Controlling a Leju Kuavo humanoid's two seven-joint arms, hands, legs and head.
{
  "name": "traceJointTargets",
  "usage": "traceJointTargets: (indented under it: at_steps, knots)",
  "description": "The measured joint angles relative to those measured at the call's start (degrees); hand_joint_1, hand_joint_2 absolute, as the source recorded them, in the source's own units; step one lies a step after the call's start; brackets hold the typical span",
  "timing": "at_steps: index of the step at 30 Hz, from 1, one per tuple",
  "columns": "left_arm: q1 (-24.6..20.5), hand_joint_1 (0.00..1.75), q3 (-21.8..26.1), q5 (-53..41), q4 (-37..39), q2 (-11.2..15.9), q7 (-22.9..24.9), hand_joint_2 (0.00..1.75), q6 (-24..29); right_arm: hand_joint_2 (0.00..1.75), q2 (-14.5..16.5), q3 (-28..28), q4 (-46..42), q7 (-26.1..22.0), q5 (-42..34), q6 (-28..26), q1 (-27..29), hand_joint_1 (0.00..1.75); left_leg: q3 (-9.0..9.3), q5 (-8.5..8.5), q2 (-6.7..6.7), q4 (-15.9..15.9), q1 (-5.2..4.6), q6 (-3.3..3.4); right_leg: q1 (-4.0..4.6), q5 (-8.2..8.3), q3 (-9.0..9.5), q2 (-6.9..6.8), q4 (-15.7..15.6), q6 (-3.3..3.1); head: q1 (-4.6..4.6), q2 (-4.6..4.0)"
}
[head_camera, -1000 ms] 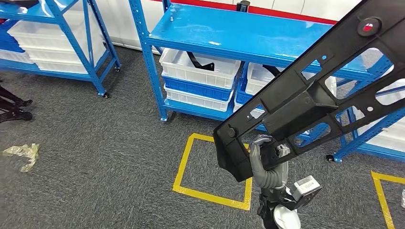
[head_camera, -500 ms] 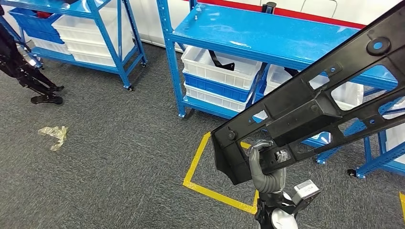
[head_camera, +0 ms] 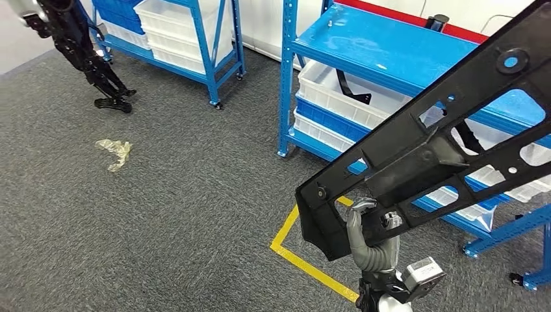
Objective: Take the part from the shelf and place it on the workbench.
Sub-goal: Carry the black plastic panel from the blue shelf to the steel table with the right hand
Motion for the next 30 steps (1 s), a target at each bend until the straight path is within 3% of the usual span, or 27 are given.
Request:
traceJointTargets:
  at_steps: [2, 3, 4, 6, 8, 10, 12, 14, 15, 17, 19, 20, 21, 23, 24, 26, 28, 30]
  knots:
    - [0.1, 0.0, -0.1, 0.1, 0.0, -0.1, 2.1, 1.75, 0.5, 1.75, -0.2, 0.0, -0.5, 0.4, 0.7, 0.1, 0.0, 1.75, -0.04, 0.11, -1.66, 0.2, 0.15, -0.24, -0.5, 2.84, 2.5, 0.61, -5.5, 1.31, 0.02, 0.0]
    - [0.1, 0.0, -0.1, 0.4, 0.0, -0.2, 3.1, 1.75, 0.8, 1.75, -0.3, 0.0, -0.8, 0.6, 1.1, 0.1, -0.1, 1.75, -0.18, 0.11, -2.43, 0.5, 0.14, -0.5, -0.9, 4.44, 4.39, 1.72, -9.7, 1.95, 0.04, 0.0]
    - [0.0, 0.0, 0.0, 0.9, 0.0, -0.3, 3.7, 1.75, 1.1, 1.75, -0.4, 0.0, -1.1, 0.7, 1.3, 0.1, -0.2, 1.75, -0.41, 0.07, -3.14, 0.9, 0.11, -0.79, -1.17, 5.62, 5.84, 2.67, -13.0, 2.2, 0.03, 0.0]
    - [0.0, 0.0, 0.3, 2.3, 0.0, -0.3, 4.1, 1.75, 1.4, 1.75, -0.6, -0.1, -1.5, 0.8, 1.4, 0.1, -0.2, 1.75, -0.94, 0.16, -4.24, 1.3, 0.06, -1.53, -1.21, 6.4, 6.91, 3.67, -15.8, 1.8, -0.06, 0.0]
    - [0.2, 0.0, 0.7, 3.1, 0.0, -0.4, 4.1, 1.75, 1.5, 1.75, -0.8, -0.2, -1.8, 0.8, 1.4, 0.1, -0.3, 1.75, -1.35, 0.49, -4.8, 1.2, 0.3, -2.27, -1.04, 6.77, 7.01, 2.6, -15.8, 0.79, -0.15, 0.0]
    - [0.3, 0.0, 0.9, 3.3, 0.0, -0.5, 4.1, 1.75, 1.5, 1.75, -0.8, -0.4, -2.1, 0.8, 1.4, 0.1, -0.4, 1.75, -2.33, -0.76, -2.81, 2.9, 0.33, -2.8, -1.21, 7.19, 7.06, 1.46, -15.9, -0.02, -0.34, 0.0]
    - [0.2, 0.0, 1.0, 3.4, 0.0, -0.6, 4.1, 1.75, 1.5, 1.75, -0.9, -0.5, -2.3, 0.8, 1.4, 0.1, -0.4, 1.75, -5.07, -4.47, 0.21, 9.2, 0.26, -3.13, -1.08, 7.33, 6.93, 0.12, -16.0, -0.41, -0.63, 0.0]
    - [0.1, 0.0, 1.1, 3.4, 0.0, -0.7, 4.1, 1.75, 1.4, 1.75, -1.0, -0.6, -2.3, 0.7, 1.3, 0.2, -0.4, 1.75, -8.13, -7.45, 1.26, 16.2, 0.37, -3.32, -0.8, 7.32, 6.8, -1.39, -15.9, -0.51, -0.72, 0.0]
    - [0.1, 0.0, 1.2, 3.5, 0.0, -0.7, 4.2, 1.75, 1.4, 1.75, -1.0, -0.6, -2.3, 0.5, 1.3, 0.3, -0.4, 1.75, -8.58, -7.58, 1.41, 17.4, 0.41, -3.32, -0.73, 7.3, 6.77, -2.11, -15.9, -0.53, -0.73, 0.0]
    - [0.1, 0.0, 1.4, 3.9, 0.0, -0.7, 4.3, 1.75, 1.3, 1.75, -1.0, -0.7, -2.3, -0.3, 0.8, 1.1, -0.6, 1.75, -6.08, -5.09, 2.04, 13.3, 0.47, -3.14, -0.69, 7.26, 6.82, -3.42, -15.9, -0.54, -0.75, 0.0]
    - [-0.1, 0.0, 2.0, 5.2, 0.0, -0.7, 4.2, 1.75, 1.1, 1.75, -1.0, -0.7, -2.3, -1.3, 0.4, 2.2, -0.9, 1.75, -1.81, -2.4, 4.27, 5.7, 0.28, -2.75, -0.39, 7.14, 6.9, -4.48, -15.9, -0.41, -0.75, 0.0]
    - [-0.2, 0.0, 2.4, 5.9, 0.0, -0.7, 4.1, 1.75, 1.0, 1.75, -1.0, -0.7, -2.3, -1.8, 0.4, 2.9, -1.1, 1.75, -0.6, -1.81, 5.08, 3.3, 0.06, -2.44, -0.17, 7.05, 6.89, -4.96, -15.8, -0.25, -0.65, 0.0]
    - [-0.3, 0.0, 2.9, 6.6, 0.0, -0.7, 4.0, 1.75, 1.0, 1.75, -1.0, -0.6, -2.3, -2.3, 0.5, 3.5, -1.2, 1.75, -0.19, -1.72, 5.45, 2.1, -0.21, -2.11, 0.04, 6.99, 6.89, -5.46, -15.8, -0.04, -0.56, 0.0]
    - [-0.4, 0.0, 3.7, 7.7, 0.0, -0.9, 4.0, 1.75, 1.7, 1.75, -1.0, -0.2, -2.1, -2.8, 0.6, 5.1, -1.7, 1.75, -0.49, -1.56, 4.26, 1.9, -0.61, -1.33, 0.13, 6.91, 6.96, -6.43, -15.9, 0.47, -0.37, 0.0]
    - [-0.4, 0.0, 4.2, 8.3, 0.0, -1.0, 4.1, 1.75, 2.3, 1.75, -1.0, 0.1, -1.8, -2.9, 0.5, 5.8, -2.1, 1.75, -0.49, -1.36, 3.66, 1.7, -0.61, -0.91, 0.03, 6.65, 6.83, -5.98, -15.6, 0.71, -0.35, 0.0]
    - [-0.5, 0.0, 5.2, 9.5, 0.0, -1.1, 4.0, 1.75, 3.9, 1.75, -1.1, 0.7, -1.1, -3.0, 0.1, 7.3, -3.3, 1.75, -0.39, -0.85, 2.58, 1.3, -0.42, -0.05, -0.12, 4.84, 5.34, -3.31, -12.4, 0.75, -0.27, 0.0]
    - [-0.7, 0.0, 6.0, 10.2, 0.0, -1.5, 4.0, 1.75, 6.0, 1.75, -1.3, 1.4, -0.1, -3.0, -0.7, 8.6, -4.1, 1.75, -0.63, -0.54, 1.31, 1.2, -0.41, 0.52, -0.21, 1.75, 1.82, -0.7, -5.2, 0.21, -0.18, 0.0]
    - [-0.8, 0.0, 6.7, 10.4, 0.0, -2.0, 4.0, 1.75, 8.2, 1.75, -1.6, 2.1, 1.0, -3.0, -1.3, 9.5, -4.7, 1.75, -0.89, -0.34, -0.34, 1.3, -0.56, 0.77, -0.19, 0.21, -0.95, -0.1, 0.3, 0.23, -0.13, 0.0]
